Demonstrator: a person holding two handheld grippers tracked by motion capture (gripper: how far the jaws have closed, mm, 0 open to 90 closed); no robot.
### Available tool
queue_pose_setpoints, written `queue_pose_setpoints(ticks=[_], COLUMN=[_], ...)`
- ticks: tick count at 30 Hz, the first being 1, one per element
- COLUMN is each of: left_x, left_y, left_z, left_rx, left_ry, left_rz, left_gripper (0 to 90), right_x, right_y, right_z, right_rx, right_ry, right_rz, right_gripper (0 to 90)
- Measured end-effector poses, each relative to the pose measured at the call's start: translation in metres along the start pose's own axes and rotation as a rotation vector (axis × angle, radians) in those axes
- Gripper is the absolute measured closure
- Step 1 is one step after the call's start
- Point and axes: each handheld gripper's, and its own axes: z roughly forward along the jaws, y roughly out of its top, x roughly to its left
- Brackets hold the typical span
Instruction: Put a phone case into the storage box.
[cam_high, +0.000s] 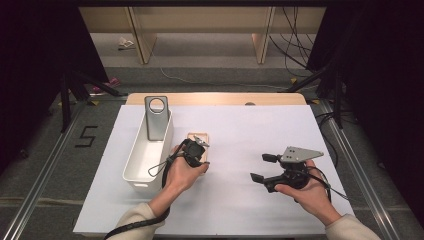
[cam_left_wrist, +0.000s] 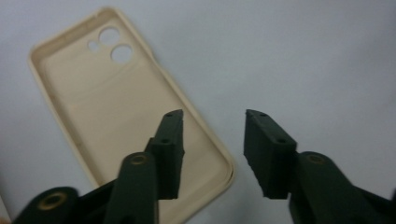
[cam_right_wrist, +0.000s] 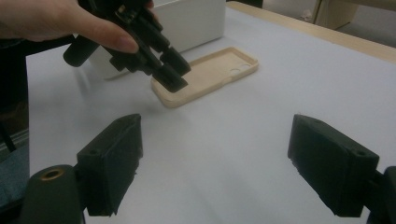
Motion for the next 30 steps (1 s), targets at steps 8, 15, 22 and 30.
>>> queue_pose_setpoints(ticks=[8, 15, 22, 30], left_x=[-0.006, -0.003, -0.005, -0.003], left_y=[0.013, 0.016, 0.019, 0.023], left_z=[-0.016, -0.025, -0.032, -0.04], left_rx=[-0.078, -0.08, -0.038, 0.097], left_ry=[-0.004, 0.026, 0.023, 0.036], left_rz=[0.116, 0.177, 0.254, 0.373], left_gripper=[21.5, 3.5, 0.0, 6.8], right_x=[-0.002, -0.003, 0.001, 0.003], right_y=[-0.002, -0.002, 0.0, 0.001], right_z=[0.0, -0.003, -0.003, -0.003], right_rx=[0.002, -0.003, 0.004, 0.007], right_ry=[0.004, -0.001, -0.004, -0.012], right_rz=[0.001, 0.003, -0.005, -0.005], right_gripper=[18.8, 18.8, 18.8, 18.8])
